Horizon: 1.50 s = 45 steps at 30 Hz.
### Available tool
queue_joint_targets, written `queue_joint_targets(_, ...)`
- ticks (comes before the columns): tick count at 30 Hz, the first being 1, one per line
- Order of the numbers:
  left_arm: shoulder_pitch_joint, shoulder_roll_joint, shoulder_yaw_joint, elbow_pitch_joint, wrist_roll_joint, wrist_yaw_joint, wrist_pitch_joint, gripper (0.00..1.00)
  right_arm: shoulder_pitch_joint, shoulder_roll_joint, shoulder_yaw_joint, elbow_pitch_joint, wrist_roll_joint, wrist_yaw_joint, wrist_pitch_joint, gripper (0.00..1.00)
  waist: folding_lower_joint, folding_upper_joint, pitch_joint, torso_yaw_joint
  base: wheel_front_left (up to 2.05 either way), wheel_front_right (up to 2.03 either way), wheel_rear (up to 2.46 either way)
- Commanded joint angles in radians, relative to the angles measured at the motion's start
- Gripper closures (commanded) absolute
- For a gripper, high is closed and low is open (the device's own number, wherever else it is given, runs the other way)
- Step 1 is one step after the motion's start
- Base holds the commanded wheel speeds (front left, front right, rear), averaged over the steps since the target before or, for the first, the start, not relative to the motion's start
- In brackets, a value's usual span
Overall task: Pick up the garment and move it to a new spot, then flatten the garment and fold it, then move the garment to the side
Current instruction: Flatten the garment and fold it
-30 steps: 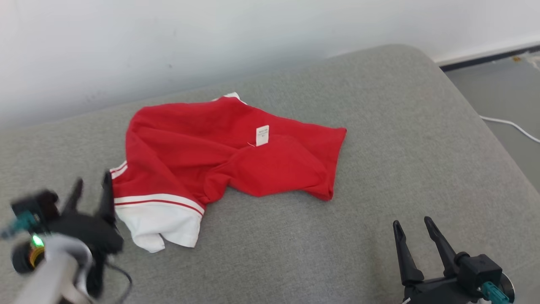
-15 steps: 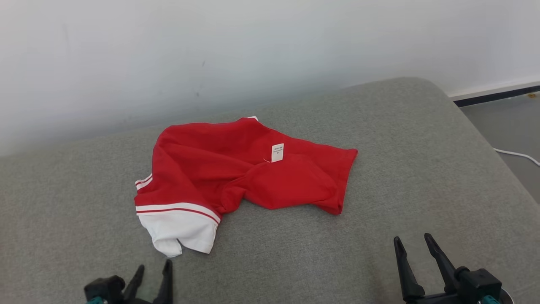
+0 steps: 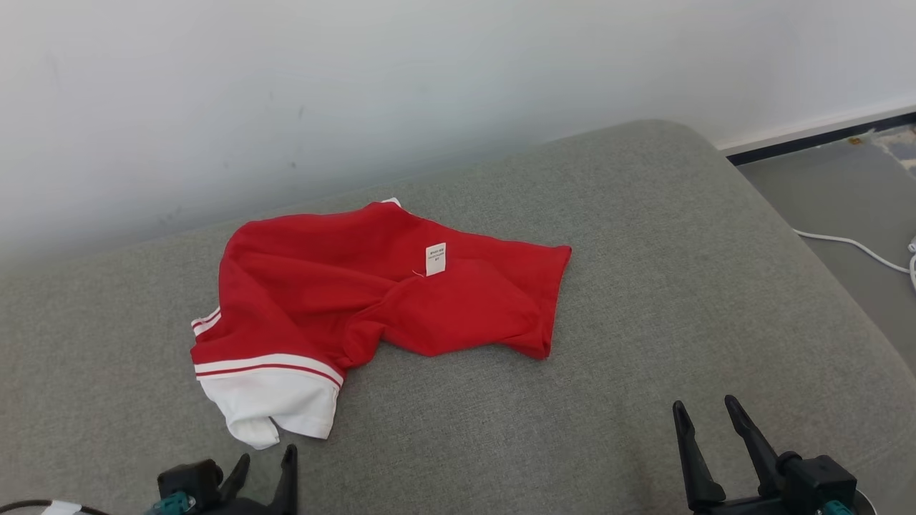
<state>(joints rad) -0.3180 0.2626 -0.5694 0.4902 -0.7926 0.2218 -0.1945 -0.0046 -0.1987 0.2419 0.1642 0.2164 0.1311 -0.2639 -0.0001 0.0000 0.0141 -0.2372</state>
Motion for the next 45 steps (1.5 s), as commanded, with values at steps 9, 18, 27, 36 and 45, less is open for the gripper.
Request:
queue_joint_targets(9,-0.099,-0.014,0.014,0.142,-0.009,-0.026,-0.007,0.0,-0.023,-0.006,0.003,-0.008,0.009,0.0,-0.001,0.0,0.0001,0.0,0.036,-0.017,0.0,0.0,0.0)
queue_joint_targets(18,-0.13,-0.028,-0.006,0.247,-0.001,-0.051,-0.003,1.0,-0.029,-0.01,0.001,-0.009,0.012,0.0,-0.001,0.0,0.0001,0.0,0.048,-0.028,0.0,0.0,0.0)
queue_joint_targets(27,-0.057,0.053,-0.046,0.166,0.041,-0.041,0.008,1.0,-0.005,-0.007,-0.02,-0.015,0.008,0.0,-0.001,0.0,0.0001,0.0,0.038,0.008,0.0,0.0,0.0)
queue_joint_targets(36,0.026,0.188,-0.083,-0.057,0.073,-0.024,0.083,1.0,-0.006,-0.009,-0.02,-0.015,0.006,0.0,-0.001,0.0,0.0001,0.0,0.034,0.073,0.0,0.0,0.0)
queue_joint_targets(45,0.099,0.288,-0.083,-0.277,0.064,-0.007,0.146,1.0,-0.007,-0.014,-0.019,-0.01,0.007,0.0,-0.001,0.0,0.0001,0.0,0.034,0.105,0.0,0.0,0.0)
